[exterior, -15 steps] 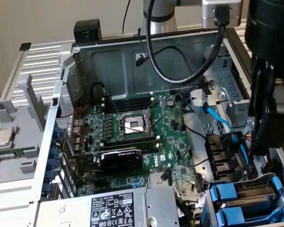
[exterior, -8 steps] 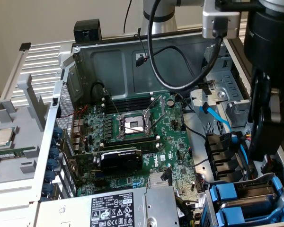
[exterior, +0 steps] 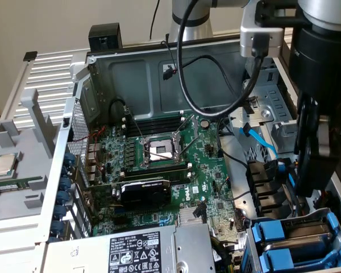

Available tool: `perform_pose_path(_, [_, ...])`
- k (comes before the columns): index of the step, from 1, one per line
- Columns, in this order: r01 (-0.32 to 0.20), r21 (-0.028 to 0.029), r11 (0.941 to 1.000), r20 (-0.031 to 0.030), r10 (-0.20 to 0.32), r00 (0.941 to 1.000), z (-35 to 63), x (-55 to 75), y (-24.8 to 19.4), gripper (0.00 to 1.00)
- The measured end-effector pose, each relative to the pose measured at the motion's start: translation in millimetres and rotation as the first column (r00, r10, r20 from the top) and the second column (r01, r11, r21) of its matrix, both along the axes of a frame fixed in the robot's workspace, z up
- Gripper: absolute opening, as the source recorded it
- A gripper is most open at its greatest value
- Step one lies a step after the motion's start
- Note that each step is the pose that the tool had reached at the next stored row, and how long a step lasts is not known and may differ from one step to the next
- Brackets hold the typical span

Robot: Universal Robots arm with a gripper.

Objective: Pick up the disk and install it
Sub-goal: 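Insert the first disk wire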

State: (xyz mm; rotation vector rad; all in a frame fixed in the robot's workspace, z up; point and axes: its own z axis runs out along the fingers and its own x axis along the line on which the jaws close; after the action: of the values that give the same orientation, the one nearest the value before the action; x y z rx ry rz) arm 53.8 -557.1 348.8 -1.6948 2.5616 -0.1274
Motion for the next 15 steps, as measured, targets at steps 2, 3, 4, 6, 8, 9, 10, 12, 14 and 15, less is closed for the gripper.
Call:
perform_pose_path(2, [0.001, -0.0001, 1.0000, -0.0001, -0.001, 1.0000, -1.1, 0.0, 0.2, 0.56])
perform_pose_path(3, [0.002, 0.0000, 1.0000, -0.0001, -0.002, 1.0000, -1.7, 0.0, 0.2, 0.56])
perform_pose_path(4, [0.003, 0.0000, 1.0000, -0.0001, -0.003, 1.0000, -2.3, 0.0, 0.2, 0.56])
perform_pose_path(6, [0.005, -0.0002, 1.0000, -0.0001, -0.005, 1.0000, -2.8, -0.6, 0.2, 0.56])
perform_pose_path(8, [0.011, 0.0000, 0.9999, -0.0001, -0.011, 0.9999, -2.9, -1.7, 0.2, 0.54])
perform_pose_path(9, [0.013, 0.0001, 0.9999, -0.0001, -0.013, 0.9999, -3.0, -2.1, 0.2, 0.48])
perform_pose_path(10, [0.016, 0.0000, 0.9999, 0.0000, -0.016, 0.9999, -3.0, -2.0, 0.2, 0.42])
perform_pose_path(12, [0.020, -0.0001, 0.9998, 0.0003, -0.020, 0.9998, -2.9, -2.1, 0.2, 0.36])
perform_pose_path(14, [0.021, 0.0000, 0.9998, 0.0005, -0.021, 0.9998, -2.9, -2.3, 0.2, 0.35])
perform_pose_path(15, [0.022, 0.0000, 0.9998, 0.0005, -0.022, 0.9998, -2.9, -2.7, 0.2, 0.35])
